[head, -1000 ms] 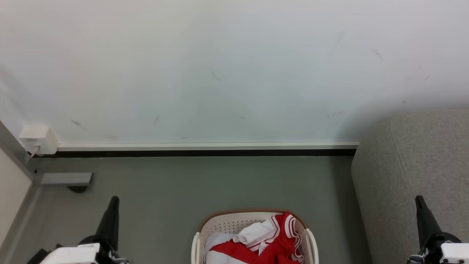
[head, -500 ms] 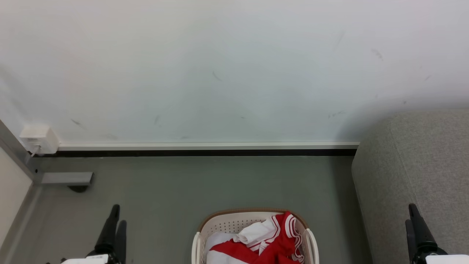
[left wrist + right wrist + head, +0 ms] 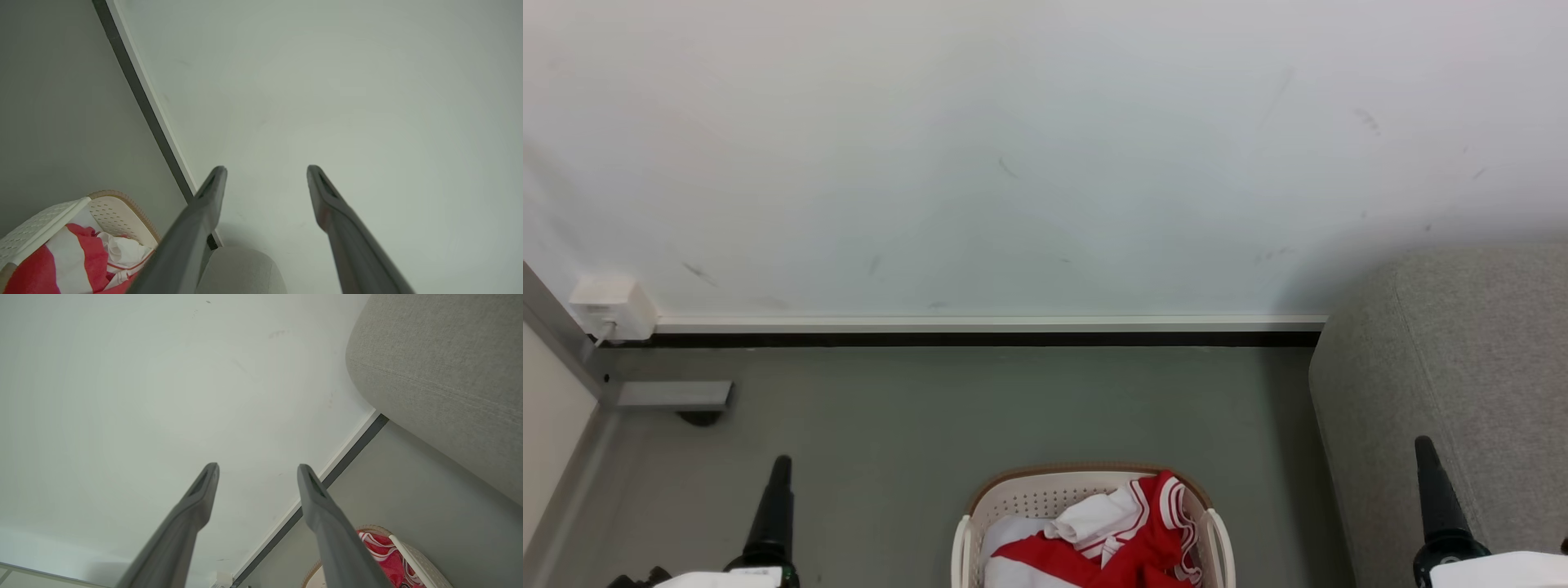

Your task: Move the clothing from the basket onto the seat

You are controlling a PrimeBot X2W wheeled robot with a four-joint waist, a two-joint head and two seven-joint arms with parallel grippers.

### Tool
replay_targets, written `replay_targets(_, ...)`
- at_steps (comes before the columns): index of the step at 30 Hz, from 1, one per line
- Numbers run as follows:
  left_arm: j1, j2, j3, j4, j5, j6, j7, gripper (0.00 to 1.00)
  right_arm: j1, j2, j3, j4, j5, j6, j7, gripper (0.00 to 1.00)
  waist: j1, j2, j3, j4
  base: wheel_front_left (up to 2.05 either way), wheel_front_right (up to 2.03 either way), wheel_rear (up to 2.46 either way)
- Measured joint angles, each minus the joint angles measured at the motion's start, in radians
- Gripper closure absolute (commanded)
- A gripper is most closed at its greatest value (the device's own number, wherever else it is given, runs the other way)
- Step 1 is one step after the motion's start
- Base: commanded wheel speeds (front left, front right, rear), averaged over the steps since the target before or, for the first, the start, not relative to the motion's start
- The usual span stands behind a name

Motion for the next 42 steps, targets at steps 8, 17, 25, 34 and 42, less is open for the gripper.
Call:
replay_targets(8, 0.001, 0.0, 0.003, -0.004, 0.132, 0.0, -0.028, 0.0, 0.001, -0.001, 0.029, -0.021, -0.206, 0.0, -0.03, 0.0, 0.0001, 0.0, 0.001, 0.0, 0.0, 0.0, 0.0)
replay_targets(17, 0.007, 0.001, 0.005, -0.036, 0.332, 0.009, -0.062, 0.0, 0.003, -0.005, 0.058, -0.026, -0.424, 0.0, -0.062, 0.0, 0.0, 0.0, 0.004, -0.002, 0.0, 0.0, 0.0)
replay_targets(25, 0.019, 0.002, -0.008, -0.063, 0.522, 0.033, -0.087, 0.0, 0.004, -0.005, 0.053, -0.02, -0.578, 0.0, -0.088, 0.0, 0.0001, 0.0, 0.005, -0.003, 0.0, 0.0, 0.0)
replay_targets(34, 0.028, 0.002, -0.012, -0.081, 0.69, 0.051, -0.111, 0.0, 0.004, -0.005, 0.065, -0.016, -0.704, 0.0, -0.116, 0.0, 0.0, 0.0, 0.007, -0.005, 0.0, 0.0, 0.0)
replay_targets(42, 0.035, 0.003, -0.013, -0.095, 0.8, 0.054, -0.136, 0.0, 0.004, -0.005, 0.074, -0.012, -0.802, 0.0, -0.135, 0.0, 0.0, 0.0001, 0.007, -0.005, 0.0, 0.0, 0.0)
